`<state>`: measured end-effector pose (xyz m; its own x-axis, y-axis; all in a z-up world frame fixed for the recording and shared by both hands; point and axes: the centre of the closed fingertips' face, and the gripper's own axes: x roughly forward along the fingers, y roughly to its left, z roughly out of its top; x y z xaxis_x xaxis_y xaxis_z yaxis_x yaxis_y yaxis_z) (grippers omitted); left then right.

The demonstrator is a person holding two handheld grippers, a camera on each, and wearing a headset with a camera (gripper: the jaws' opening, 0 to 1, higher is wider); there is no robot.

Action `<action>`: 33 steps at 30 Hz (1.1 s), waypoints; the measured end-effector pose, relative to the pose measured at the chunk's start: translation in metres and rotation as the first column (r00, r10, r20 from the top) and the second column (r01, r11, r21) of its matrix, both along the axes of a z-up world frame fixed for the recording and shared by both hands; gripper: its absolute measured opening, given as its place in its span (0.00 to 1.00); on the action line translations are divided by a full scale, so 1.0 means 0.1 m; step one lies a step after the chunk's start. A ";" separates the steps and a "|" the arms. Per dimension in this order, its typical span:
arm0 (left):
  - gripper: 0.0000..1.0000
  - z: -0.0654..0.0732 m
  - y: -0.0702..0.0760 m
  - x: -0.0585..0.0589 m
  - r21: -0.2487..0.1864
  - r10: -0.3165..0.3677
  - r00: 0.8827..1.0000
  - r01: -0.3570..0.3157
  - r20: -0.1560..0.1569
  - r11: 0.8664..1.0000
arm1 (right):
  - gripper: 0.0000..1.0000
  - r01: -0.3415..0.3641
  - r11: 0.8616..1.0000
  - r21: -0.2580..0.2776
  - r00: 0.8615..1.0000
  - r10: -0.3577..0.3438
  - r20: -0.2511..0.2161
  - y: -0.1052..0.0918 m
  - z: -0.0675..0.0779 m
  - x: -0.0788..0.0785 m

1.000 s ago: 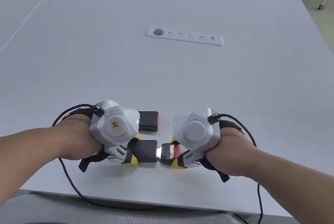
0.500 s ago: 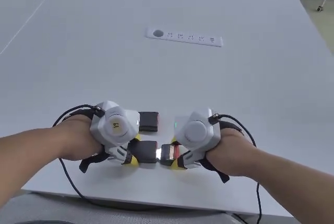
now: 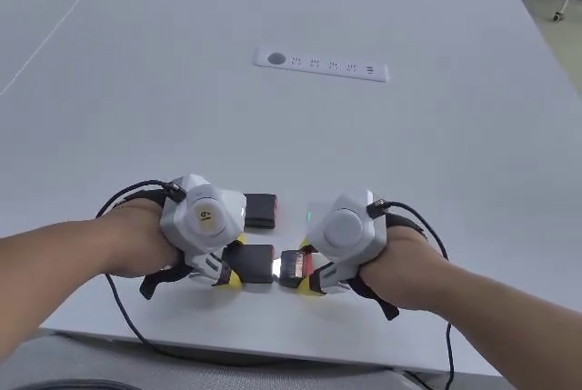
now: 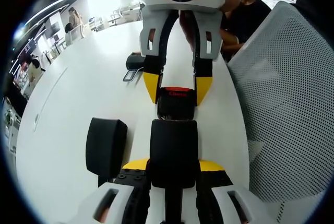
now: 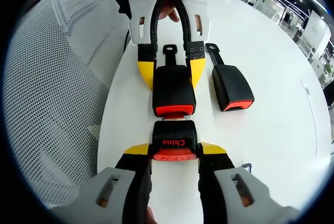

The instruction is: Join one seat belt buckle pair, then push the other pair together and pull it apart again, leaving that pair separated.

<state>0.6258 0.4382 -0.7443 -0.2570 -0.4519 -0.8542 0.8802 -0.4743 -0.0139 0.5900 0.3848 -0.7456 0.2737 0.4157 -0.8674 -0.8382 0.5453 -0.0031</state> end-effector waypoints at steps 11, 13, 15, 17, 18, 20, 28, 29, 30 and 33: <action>0.34 -0.01 0.01 0.00 0.022 0.027 1.000 -0.027 0.003 0.999 | 0.34 0.028 1.000 0.011 1.000 -0.028 0.004 0.00 -0.01 0.00; 0.34 0.00 0.02 -0.02 0.024 0.031 0.999 -0.031 -0.010 0.999 | 0.34 0.021 1.000 0.013 1.000 -0.021 0.010 0.00 0.00 0.01; 0.34 0.00 0.04 -0.03 0.029 0.038 0.999 -0.037 -0.018 0.999 | 0.35 0.028 0.999 0.019 0.999 -0.028 0.016 0.01 0.02 0.02; 0.34 0.01 0.04 -0.02 0.023 0.033 0.999 -0.033 -0.010 0.999 | 0.36 0.029 0.999 0.020 0.999 -0.030 0.019 0.01 0.05 0.03; 0.34 0.01 0.04 -0.02 0.021 0.034 0.999 -0.034 -0.008 0.999 | 0.36 0.031 0.999 0.022 0.999 -0.031 0.018 0.01 0.05 0.03; 0.35 0.05 0.03 -0.02 0.008 0.036 0.999 -0.036 -0.005 0.999 | 0.37 0.032 0.999 0.020 0.999 -0.032 0.017 0.00 0.06 0.02; 0.39 0.24 0.00 0.04 -0.027 0.051 0.999 -0.051 0.010 0.998 | 0.37 0.054 0.998 0.046 0.998 -0.055 0.031 -0.02 0.22 0.03; 0.40 0.28 -0.01 0.05 -0.037 0.052 0.999 -0.051 0.010 0.998 | 0.37 0.055 0.997 0.048 0.998 -0.057 0.034 -0.02 0.24 0.04; 0.40 0.31 -0.01 0.05 -0.041 0.054 0.999 -0.053 0.010 0.998 | 0.37 0.057 0.997 0.051 0.998 -0.059 0.039 -0.03 0.28 0.04; 0.40 0.38 -0.03 0.10 -0.057 0.055 0.998 -0.053 0.022 0.997 | 0.37 0.056 0.997 0.059 0.997 -0.059 0.049 -0.02 0.35 0.05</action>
<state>0.6359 0.4357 -0.7067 -0.2110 -0.5124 -0.8324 0.9043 -0.4256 0.0328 0.5951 0.3830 -0.7108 0.3417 0.4469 -0.8267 -0.8052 0.5929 -0.0123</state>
